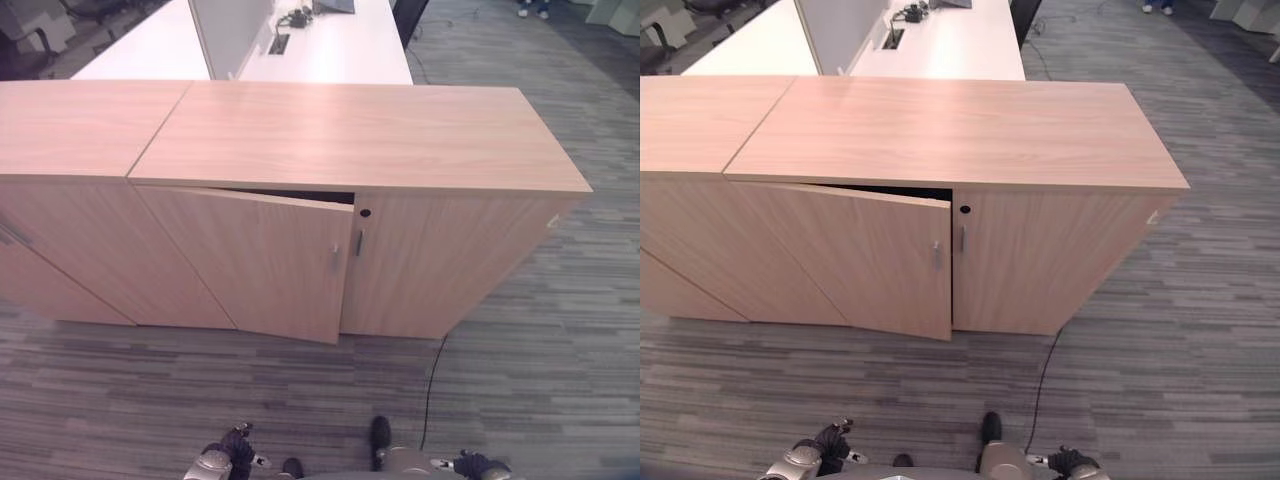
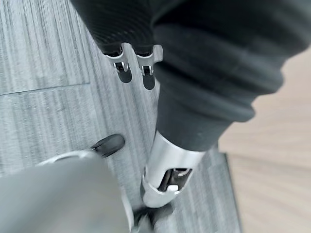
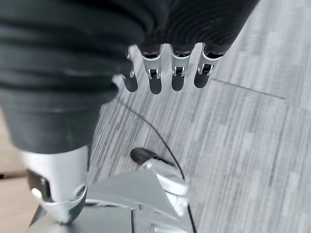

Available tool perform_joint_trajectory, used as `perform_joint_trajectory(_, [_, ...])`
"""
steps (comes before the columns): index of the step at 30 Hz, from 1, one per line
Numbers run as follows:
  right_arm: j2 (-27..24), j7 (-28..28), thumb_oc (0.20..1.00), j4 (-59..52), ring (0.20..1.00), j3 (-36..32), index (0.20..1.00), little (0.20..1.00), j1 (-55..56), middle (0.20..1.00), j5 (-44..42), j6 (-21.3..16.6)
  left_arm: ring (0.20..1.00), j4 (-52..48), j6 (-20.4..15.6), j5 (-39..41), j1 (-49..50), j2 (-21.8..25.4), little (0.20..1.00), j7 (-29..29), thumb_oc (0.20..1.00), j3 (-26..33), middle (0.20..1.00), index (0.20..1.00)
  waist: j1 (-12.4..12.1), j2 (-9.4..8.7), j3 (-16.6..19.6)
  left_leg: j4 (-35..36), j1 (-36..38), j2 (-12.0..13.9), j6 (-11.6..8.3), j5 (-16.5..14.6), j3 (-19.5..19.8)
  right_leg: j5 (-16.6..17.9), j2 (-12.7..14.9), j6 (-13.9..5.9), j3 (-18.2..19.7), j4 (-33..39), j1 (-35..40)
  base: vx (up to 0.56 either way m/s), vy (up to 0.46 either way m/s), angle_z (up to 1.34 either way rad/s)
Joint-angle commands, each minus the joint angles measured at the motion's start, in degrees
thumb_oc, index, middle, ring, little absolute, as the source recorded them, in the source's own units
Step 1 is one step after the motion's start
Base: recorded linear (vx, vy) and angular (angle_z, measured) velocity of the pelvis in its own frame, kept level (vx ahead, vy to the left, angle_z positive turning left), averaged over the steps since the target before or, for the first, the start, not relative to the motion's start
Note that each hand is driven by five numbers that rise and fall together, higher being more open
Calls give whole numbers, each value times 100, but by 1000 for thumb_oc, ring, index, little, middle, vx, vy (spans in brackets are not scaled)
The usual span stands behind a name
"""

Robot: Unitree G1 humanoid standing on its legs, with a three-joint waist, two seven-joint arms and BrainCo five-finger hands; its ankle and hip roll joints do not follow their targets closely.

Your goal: Put the empty folder in the office cabinet

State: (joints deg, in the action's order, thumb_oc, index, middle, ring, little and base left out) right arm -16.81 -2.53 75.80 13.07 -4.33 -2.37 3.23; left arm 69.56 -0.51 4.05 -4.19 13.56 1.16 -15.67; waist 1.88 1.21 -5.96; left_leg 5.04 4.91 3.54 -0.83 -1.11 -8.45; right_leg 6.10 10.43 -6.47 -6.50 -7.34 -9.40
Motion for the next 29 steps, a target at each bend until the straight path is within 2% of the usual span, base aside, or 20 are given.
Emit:
perform_joint_trajectory(1, [96, 10, 1000, 200, 1000, -54, 1000, 1000, 21, 1000, -111, 56, 1000, 393, -50, -525, -203, 210, 1000, 346, 1000, 152, 1000, 1000, 15, -210, -64, -562, -439, -346, 93, -375, 590, -79, 425, -323, 253, 579, 249, 110, -262, 39])
perform_joint_trajectory(6, [121, 36, 1000, 264, 1000, -63, 1000, 1000, 100, 1000, -65, 39, 1000, 521, -66, -563, -3, 295, 1000, 391, 1000, 421, 1000, 1000, -52, -388, 35, -618, -301, -156, -57, -447, 628, -114, 344, -398, -97, 863, 518, 106, -237, 21])
perform_joint_trajectory(9, [105, 63, 1000, 311, 1000, -54, 1000, 1000, 145, 1000, -117, -7, 1000, 658, -54, -428, 191, 307, 1000, 461, 1000, 689, 1000, 1000, -63, -434, 104, -616, -199, 266, -283, -385, 727, -337, 47, -265, -65, 768, 571, 127, -386, 7])
perform_joint_trajectory(10, [88, 66, 1000, 323, 1000, 22, 1000, 1000, 124, 1000, -143, -52, 1000, 623, -79, -204, 263, 303, 1000, 398, 1000, 811, 1000, 1000, -72, -400, 100, -689, -240, 517, -393, -304, 831, -597, -181, -96, -86, 634, 579, 81, -402, 2])
perform_joint_trajectory(12, [64, 53, 1000, 341, 1000, 9, 1000, 1000, 111, 1000, -175, -58, 1000, 611, -91, -120, 264, 309, 1000, 381, 1000, 822, 1000, 1000, -70, -401, 74, -840, -338, 600, -437, -264, 858, -692, -258, -27, -116, 554, 581, -3, -267, 3])
perform_joint_trajectory(13, [-34, -3, 1000, 401, 1000, -52, 1000, 1000, 101, 1000, -244, -68, 1000, 603, -72, -51, 192, 309, 1000, 372, 1000, 771, 1000, 1000, -35, -463, -58, -1346, -677, 615, -400, -219, 684, -784, -267, 89, -246, 452, 609, -104, -198, 14])
perform_joint_trajectory(14, [-74, -37, 1000, 425, 1000, -80, 1000, 1000, 92, 1000, -287, -58, 1000, 568, -74, 19, 158, 301, 1000, 373, 1000, 772, 1000, 1000, -44, -493, -117, -1604, -820, 457, -339, -276, 640, -823, -284, 135, -299, 446, 641, -138, -265, 34])
perform_joint_trajectory(15, [-125, -62, 1000, 444, 1000, -125, 1000, 1000, 156, 1000, -317, -62, 1000, 512, -93, 14, 132, 279, 1000, 355, 1000, 739, 1000, 1000, -60, -518, -145, -1694, -993, 154, -227, -323, 597, -828, -311, 163, -348, 473, 653, -101, -130, 29])
perform_joint_trajectory(16, [-132, -73, 1000, 454, 1000, -152, 1000, 1000, 166, 1000, -310, -64, 1000, 511, -98, 12, 120, 253, 1000, 351, 1000, 721, 1000, 1000, -41, -519, -154, -1713, -1109, 8, -174, -375, 589, -813, -311, 158, -384, 474, 669, -72, -104, 41])
perform_joint_trajectory(17, [-189, -66, 1000, 464, 1000, -193, 1000, 1000, 219, 1000, -301, -48, 1000, 486, -101, -39, 93, 218, 1000, 338, 1000, 664, 1000, 1000, 4, -477, -134, -1443, -1044, -16, -50, -397, 279, -804, -368, 139, -482, 526, 700, -54, -27, 30])
perform_joint_trajectory(18, [-175, -82, 1000, 474, 1000, -174, 1000, 1000, 161, 1000, -275, -53, 1000, 495, -82, -40, 86, 213, 1000, 332, 1000, 656, 1000, 1000, -15, -466, -127, -1365, -1043, -38, -35, -376, 210, -777, -409, 141, -428, 530, 660, -8, -3, 39])
perform_joint_trajectory(19, [-135, -81, 1000, 429, 1000, -148, 1000, 1000, 174, 1000, -275, -62, 1000, 494, -98, -64, 129, 192, 1000, 329, 1000, 644, 1000, 1000, -39, -418, -76, -1177, -955, -180, 49, -385, 252, -767, -477, 141, -399, 605, 676, 39, 21, 15])
perform_joint_trajectory(24, [52, -145, 1000, 347, 1000, -239, 1000, 1000, 319, 1000, -436, -113, 1000, 550, -73, -220, 269, 96, 1000, 320, 1000, 600, 1000, 1000, 5, -313, 254, -108, -543, -325, 90, -33, 293, -691, -641, 109, -451, 1064, 863, 82, 26, -2])
perform_joint_trajectory(29, [174, -126, 1000, 198, 1000, -11, 1000, 1000, 285, 1000, -353, -128, 1000, 495, -72, -377, 289, -7, 1000, 257, 1000, 423, 1000, 1000, 17, -254, 338, -4, -372, -292, 12, -17, 268, -699, -638, 101, -472, 1190, 1090, 45, 28, 2])
